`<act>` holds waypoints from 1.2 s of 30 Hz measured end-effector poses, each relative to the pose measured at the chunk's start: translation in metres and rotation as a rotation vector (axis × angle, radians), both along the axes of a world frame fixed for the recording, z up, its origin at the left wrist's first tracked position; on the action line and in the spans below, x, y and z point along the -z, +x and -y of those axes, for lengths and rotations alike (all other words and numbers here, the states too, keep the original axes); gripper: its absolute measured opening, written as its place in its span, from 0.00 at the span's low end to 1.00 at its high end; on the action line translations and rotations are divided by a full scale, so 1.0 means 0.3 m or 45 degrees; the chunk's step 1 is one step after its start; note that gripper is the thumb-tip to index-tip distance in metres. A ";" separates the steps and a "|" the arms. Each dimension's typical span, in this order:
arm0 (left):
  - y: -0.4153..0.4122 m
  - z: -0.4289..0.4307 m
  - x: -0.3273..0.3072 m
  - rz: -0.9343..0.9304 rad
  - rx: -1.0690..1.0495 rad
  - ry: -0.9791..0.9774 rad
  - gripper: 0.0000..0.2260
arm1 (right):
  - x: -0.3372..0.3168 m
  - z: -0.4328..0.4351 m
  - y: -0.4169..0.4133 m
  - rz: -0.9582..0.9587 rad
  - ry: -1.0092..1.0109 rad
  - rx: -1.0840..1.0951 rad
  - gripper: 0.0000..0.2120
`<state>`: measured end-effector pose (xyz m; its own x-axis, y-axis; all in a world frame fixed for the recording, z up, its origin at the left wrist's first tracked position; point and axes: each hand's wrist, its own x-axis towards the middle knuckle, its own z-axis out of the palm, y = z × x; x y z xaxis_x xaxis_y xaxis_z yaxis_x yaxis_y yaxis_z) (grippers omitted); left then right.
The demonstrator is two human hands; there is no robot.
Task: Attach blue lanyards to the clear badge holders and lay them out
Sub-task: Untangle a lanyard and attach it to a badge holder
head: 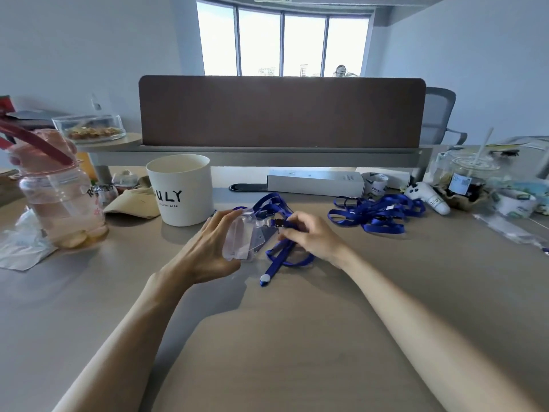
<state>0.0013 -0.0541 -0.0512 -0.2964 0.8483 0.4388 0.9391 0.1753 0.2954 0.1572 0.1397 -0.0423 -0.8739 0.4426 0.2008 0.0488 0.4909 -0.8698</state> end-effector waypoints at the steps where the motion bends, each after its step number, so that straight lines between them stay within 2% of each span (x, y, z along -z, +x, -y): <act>1: -0.008 0.000 0.004 -0.020 -0.030 -0.042 0.41 | -0.016 -0.007 -0.002 -0.042 -0.028 0.045 0.03; 5: -0.034 0.011 0.015 -0.054 -0.063 -0.218 0.39 | -0.069 -0.033 -0.020 -0.049 0.142 0.253 0.04; 9: -0.066 0.041 0.023 -0.030 -0.154 -0.467 0.37 | -0.075 -0.071 0.013 -0.036 0.103 0.322 0.06; 11: -0.057 0.045 0.008 0.094 -0.167 -0.655 0.41 | -0.080 -0.059 0.021 0.020 0.148 0.246 0.09; 12: -0.042 0.034 -0.009 0.223 -0.147 -0.659 0.44 | -0.090 -0.045 0.020 0.036 0.170 0.197 0.10; 13: -0.012 0.015 -0.033 0.376 -0.109 -0.582 0.44 | -0.103 -0.028 0.014 0.039 0.190 0.154 0.11; 15: 0.052 -0.055 -0.085 0.628 -0.029 -0.294 0.38 | -0.140 0.005 -0.002 -0.009 0.234 0.086 0.11; 16: 0.079 -0.095 -0.109 0.687 -0.005 -0.200 0.35 | -0.159 0.016 -0.010 -0.047 0.249 0.067 0.10; 18: 0.118 -0.160 -0.152 0.753 0.011 -0.194 0.28 | -0.193 0.032 -0.015 -0.119 0.256 0.068 0.09; 21: 0.136 -0.217 -0.192 0.857 -0.008 -0.124 0.07 | -0.227 0.036 0.008 -0.208 0.211 0.148 0.08; 22: 0.140 -0.222 -0.203 0.864 -0.008 -0.064 0.03 | -0.231 0.034 0.020 -0.228 0.198 0.184 0.08; 25: 0.154 -0.216 -0.232 0.932 0.021 0.157 0.09 | -0.228 0.011 0.050 -0.211 0.230 0.283 0.08; 30: 0.117 -0.177 -0.260 1.274 -0.037 0.616 0.11 | -0.200 -0.046 0.119 0.029 0.604 0.490 0.06; 32: 0.090 -0.167 -0.262 1.305 -0.115 0.654 0.11 | -0.200 -0.076 0.149 0.078 0.621 0.595 0.06; 36: 0.063 -0.159 -0.228 1.081 -0.282 0.479 0.11 | -0.233 -0.131 0.202 0.020 0.426 0.748 0.07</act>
<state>0.0203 -0.0064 0.0173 -0.7785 0.5818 0.2354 0.3417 0.0783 0.9365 0.2178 0.1791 0.0274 -0.5113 0.7610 0.3993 0.4010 0.6221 -0.6724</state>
